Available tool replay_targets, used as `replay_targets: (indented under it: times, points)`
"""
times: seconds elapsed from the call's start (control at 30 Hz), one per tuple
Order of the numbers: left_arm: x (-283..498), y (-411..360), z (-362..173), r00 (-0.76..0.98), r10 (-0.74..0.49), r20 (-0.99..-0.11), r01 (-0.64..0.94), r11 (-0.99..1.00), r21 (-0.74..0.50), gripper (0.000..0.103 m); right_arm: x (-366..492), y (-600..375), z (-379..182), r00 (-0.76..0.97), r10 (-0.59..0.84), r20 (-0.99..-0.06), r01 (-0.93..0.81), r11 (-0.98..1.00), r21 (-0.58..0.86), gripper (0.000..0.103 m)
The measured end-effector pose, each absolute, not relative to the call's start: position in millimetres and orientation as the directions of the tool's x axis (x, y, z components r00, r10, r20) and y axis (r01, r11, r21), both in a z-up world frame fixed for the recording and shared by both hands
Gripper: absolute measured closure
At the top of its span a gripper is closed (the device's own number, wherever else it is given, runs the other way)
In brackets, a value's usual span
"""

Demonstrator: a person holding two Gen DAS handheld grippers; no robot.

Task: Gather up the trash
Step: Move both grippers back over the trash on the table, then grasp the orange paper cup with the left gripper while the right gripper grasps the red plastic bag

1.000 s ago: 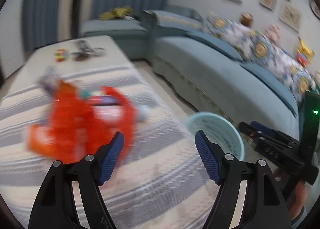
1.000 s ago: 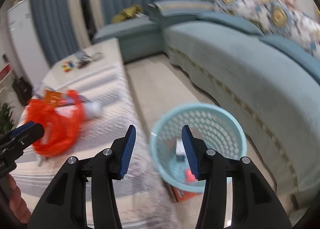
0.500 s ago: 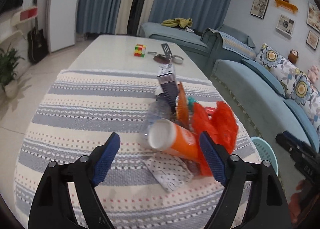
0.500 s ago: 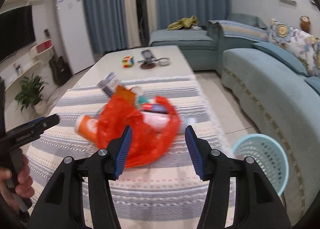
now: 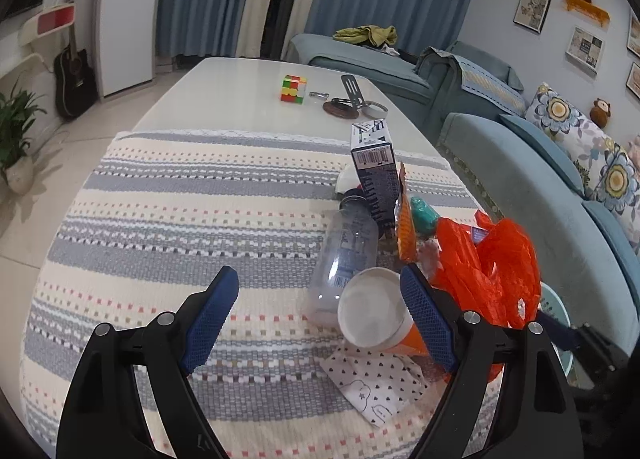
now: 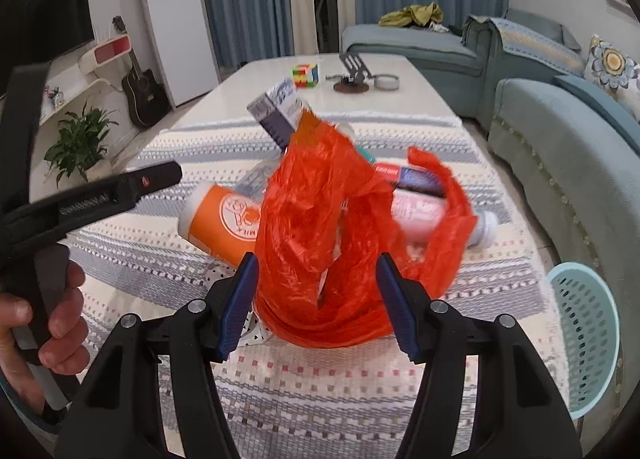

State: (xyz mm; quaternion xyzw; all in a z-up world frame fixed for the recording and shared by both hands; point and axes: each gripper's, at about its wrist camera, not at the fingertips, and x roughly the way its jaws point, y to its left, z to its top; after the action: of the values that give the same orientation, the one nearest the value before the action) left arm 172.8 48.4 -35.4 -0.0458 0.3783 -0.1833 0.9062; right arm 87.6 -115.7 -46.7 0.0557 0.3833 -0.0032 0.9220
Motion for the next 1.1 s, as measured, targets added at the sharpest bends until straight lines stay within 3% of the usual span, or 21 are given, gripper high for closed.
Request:
replay_targets:
  times: [0.1, 0.3, 0.43, 0.7, 0.8, 1.1]
  points:
    - [176, 44, -39, 0.649, -0.366, -0.667, 0.309, 0.928, -0.209, 0.022, 95, -116, -58, 0.681, 0.045, -0.731, 0.058, 0.992, 0.115, 0.046]
    - [183, 33, -46, 0.640, -0.380, -0.668, 0.321, 0.922, -0.216, 0.022, 100, -114, -70, 0.654, 0.055, -0.754, 0.038, 0.994, 0.105, 0.079]
    - [186, 24, -52, 0.630, -0.387, -0.674, 0.329, 0.918, -0.219, 0.022, 94, -119, -72, 0.654, 0.052, -0.755, 0.030, 0.995, 0.095, 0.088]
    - [190, 8, -61, 0.602, -0.414, -0.683, 0.350, 0.905, -0.240, 0.025, 68, -144, -69, 0.649, 0.043, -0.760, 0.016, 0.997, 0.070, 0.090]
    - [188, 1, -65, 0.577, -0.436, -0.691, 0.370, 0.894, -0.255, 0.045, 56, -152, -69, 0.636, 0.032, -0.771, 0.002, 0.999, 0.043, 0.090]
    - [136, 5, -62, 0.582, -0.439, -0.685, 0.395, 0.888, -0.234, 0.053, 22, -175, -75, 0.591, -0.009, -0.807, 0.008, 1.000, -0.005, 0.090]
